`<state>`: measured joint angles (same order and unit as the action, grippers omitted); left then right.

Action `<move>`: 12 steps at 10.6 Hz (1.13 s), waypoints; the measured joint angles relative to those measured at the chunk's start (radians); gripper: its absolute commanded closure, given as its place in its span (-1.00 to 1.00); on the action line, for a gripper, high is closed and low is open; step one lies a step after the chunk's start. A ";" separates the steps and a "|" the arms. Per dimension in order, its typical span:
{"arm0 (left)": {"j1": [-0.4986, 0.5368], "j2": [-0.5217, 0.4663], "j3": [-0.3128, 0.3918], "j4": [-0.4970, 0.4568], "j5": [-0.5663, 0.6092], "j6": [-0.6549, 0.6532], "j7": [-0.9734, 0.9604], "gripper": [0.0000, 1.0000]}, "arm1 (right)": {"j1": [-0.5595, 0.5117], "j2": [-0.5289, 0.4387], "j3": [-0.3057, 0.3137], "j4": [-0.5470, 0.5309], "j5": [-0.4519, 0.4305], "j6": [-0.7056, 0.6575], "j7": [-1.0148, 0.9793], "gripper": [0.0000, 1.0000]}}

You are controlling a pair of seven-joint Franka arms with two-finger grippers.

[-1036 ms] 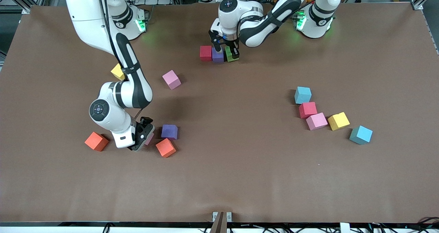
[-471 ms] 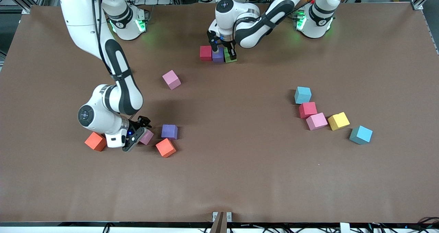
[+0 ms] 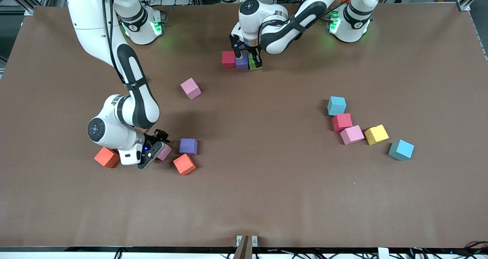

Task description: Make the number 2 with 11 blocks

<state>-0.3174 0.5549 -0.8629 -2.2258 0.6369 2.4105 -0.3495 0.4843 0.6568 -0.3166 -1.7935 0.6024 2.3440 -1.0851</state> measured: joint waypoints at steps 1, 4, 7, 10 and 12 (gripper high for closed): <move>0.000 0.000 0.000 0.001 0.000 0.000 0.000 -1.00 | 0.001 0.000 0.000 0.015 -0.015 0.000 -0.008 0.30; 0.001 -0.002 0.000 0.012 0.001 0.000 0.000 -1.00 | 0.001 0.000 0.001 0.030 -0.038 0.000 -0.022 0.76; 0.033 -0.040 -0.054 0.022 0.003 0.000 -0.003 -1.00 | 0.002 0.000 0.001 0.053 -0.039 -0.026 -0.033 0.81; 0.311 -0.070 -0.353 0.022 0.001 -0.106 -0.034 -1.00 | 0.002 -0.003 -0.005 0.161 -0.123 -0.141 0.047 0.81; 0.611 -0.072 -0.608 0.026 -0.041 -0.198 -0.039 -1.00 | 0.006 -0.006 -0.005 0.232 -0.163 -0.246 0.178 0.81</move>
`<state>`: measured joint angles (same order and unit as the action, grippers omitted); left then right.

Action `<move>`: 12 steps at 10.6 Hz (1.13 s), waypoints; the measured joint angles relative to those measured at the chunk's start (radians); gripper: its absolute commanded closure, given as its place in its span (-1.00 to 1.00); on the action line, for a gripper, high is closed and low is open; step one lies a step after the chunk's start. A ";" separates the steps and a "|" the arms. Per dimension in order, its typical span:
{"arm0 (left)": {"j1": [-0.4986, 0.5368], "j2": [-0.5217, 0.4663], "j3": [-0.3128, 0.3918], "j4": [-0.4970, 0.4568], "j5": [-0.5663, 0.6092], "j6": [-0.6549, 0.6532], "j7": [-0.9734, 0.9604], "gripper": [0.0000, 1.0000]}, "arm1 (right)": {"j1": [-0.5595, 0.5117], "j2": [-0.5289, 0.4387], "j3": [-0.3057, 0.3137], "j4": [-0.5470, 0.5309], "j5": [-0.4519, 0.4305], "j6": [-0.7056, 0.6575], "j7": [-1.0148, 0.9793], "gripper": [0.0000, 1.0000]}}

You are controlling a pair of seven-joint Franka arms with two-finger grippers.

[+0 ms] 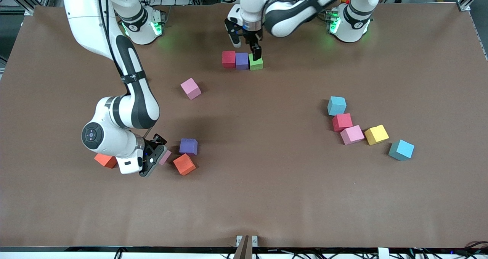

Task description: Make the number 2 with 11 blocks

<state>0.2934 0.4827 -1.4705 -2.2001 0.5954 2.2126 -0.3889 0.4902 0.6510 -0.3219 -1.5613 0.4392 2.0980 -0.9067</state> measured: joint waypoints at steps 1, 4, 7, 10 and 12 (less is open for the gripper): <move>0.147 0.000 -0.104 0.002 -0.038 -0.050 -0.001 -1.00 | 0.006 -0.002 0.000 0.024 -0.005 -0.043 0.078 0.81; 0.393 0.004 -0.199 0.092 -0.134 -0.261 -0.001 -1.00 | 0.049 -0.015 0.001 0.038 -0.010 -0.125 0.333 0.79; 0.405 0.009 -0.031 0.252 -0.138 -0.389 -0.004 -1.00 | 0.146 -0.025 0.001 0.039 -0.010 -0.144 0.589 0.78; 0.408 0.013 0.190 0.391 -0.138 -0.525 -0.001 -1.00 | 0.255 -0.036 0.002 0.036 -0.010 -0.135 0.868 0.79; 0.414 0.016 0.318 0.407 -0.142 -0.545 -0.028 -1.00 | 0.351 -0.043 0.003 0.011 -0.011 -0.080 1.074 0.80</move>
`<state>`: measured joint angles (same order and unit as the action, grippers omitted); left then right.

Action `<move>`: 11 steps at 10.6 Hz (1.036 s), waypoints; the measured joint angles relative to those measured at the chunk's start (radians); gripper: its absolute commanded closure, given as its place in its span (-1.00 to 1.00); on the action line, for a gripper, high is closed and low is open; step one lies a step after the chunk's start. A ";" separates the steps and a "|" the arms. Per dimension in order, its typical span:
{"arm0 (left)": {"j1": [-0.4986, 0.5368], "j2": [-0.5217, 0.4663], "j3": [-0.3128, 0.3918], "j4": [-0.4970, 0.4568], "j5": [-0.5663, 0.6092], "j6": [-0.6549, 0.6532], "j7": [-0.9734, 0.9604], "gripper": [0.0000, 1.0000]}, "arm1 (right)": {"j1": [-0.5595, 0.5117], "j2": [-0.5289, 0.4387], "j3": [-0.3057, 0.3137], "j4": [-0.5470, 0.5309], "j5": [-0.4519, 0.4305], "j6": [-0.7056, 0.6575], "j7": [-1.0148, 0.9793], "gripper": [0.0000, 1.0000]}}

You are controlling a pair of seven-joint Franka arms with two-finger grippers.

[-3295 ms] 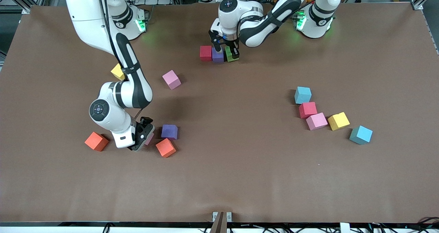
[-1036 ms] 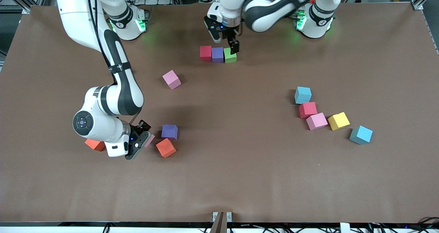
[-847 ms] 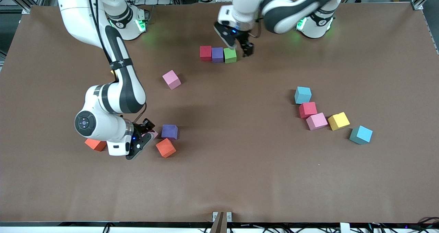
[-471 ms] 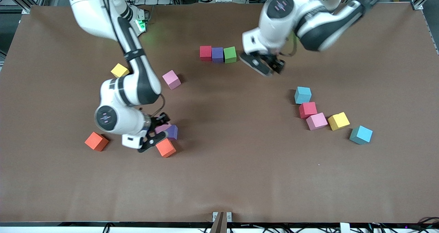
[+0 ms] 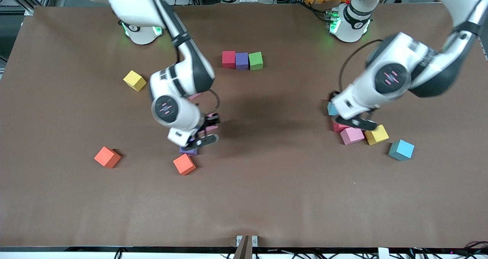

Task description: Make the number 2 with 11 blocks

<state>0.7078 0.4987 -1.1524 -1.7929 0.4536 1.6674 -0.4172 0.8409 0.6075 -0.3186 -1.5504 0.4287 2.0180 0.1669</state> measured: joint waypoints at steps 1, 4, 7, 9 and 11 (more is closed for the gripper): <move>0.001 0.006 0.039 -0.001 -0.004 -0.004 -0.057 -1.00 | 0.055 -0.001 0.001 -0.017 0.000 0.038 0.096 0.81; -0.002 0.039 0.069 -0.022 -0.037 -0.007 -0.278 -1.00 | 0.214 -0.002 0.001 -0.073 0.000 0.146 0.332 0.86; 0.010 0.048 0.076 -0.066 -0.086 0.027 -0.347 -1.00 | 0.353 -0.017 0.001 -0.178 0.000 0.291 0.476 0.87; 0.007 0.066 0.107 -0.106 -0.087 0.094 -0.347 -1.00 | 0.437 -0.061 0.001 -0.269 0.000 0.359 0.558 0.87; -0.018 0.119 0.140 -0.117 -0.072 0.110 -0.347 -1.00 | 0.508 -0.092 0.001 -0.323 0.000 0.401 0.651 0.88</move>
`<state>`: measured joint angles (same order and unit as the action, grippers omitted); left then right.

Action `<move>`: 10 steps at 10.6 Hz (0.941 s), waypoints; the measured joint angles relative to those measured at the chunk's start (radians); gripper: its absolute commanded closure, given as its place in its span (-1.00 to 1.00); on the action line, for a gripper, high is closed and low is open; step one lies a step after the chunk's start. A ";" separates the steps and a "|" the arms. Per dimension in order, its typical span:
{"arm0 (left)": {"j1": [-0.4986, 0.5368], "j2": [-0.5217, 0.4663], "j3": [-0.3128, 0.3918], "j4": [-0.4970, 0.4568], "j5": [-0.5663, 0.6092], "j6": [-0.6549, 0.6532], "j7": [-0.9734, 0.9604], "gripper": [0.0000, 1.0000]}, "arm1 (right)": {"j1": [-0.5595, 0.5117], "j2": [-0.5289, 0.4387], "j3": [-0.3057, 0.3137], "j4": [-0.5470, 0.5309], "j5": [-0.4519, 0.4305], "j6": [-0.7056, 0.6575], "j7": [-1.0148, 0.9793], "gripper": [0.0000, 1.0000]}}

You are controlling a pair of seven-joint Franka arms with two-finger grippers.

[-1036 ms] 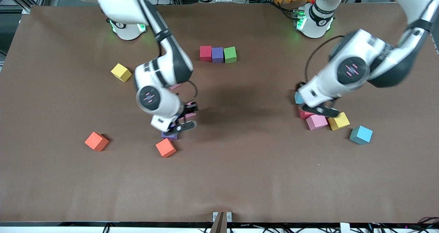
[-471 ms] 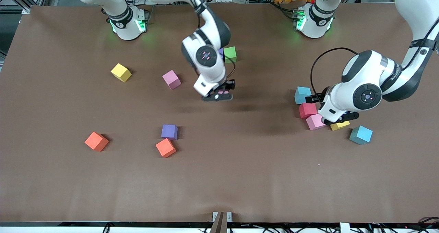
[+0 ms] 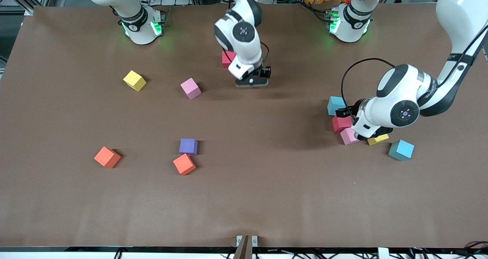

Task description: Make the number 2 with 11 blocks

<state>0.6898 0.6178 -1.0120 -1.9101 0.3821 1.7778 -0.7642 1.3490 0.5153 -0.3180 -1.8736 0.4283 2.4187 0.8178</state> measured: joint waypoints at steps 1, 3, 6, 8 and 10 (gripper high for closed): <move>-0.025 0.032 0.019 0.002 0.015 0.006 0.000 -1.00 | 0.028 -0.005 0.000 -0.017 -0.002 0.026 0.037 0.88; -0.112 0.069 0.079 0.025 0.019 0.013 0.000 -1.00 | 0.070 -0.006 0.000 -0.060 -0.033 0.096 0.099 0.88; -0.200 0.079 0.120 0.037 0.027 0.013 0.027 -1.00 | 0.089 -0.006 -0.001 -0.095 -0.081 0.127 0.139 0.88; -0.202 0.079 0.145 0.042 0.027 0.013 0.124 -1.00 | 0.089 -0.006 -0.001 -0.101 -0.083 0.127 0.139 0.88; -0.192 0.079 0.164 0.046 0.027 0.012 0.214 -1.00 | 0.089 -0.005 -0.001 -0.106 -0.086 0.127 0.139 0.88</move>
<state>0.4980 0.6972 -0.8479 -1.8646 0.4094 1.7901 -0.5501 1.4380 0.5107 -0.3188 -1.9798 0.3419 2.5455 0.9564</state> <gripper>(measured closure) 0.000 0.410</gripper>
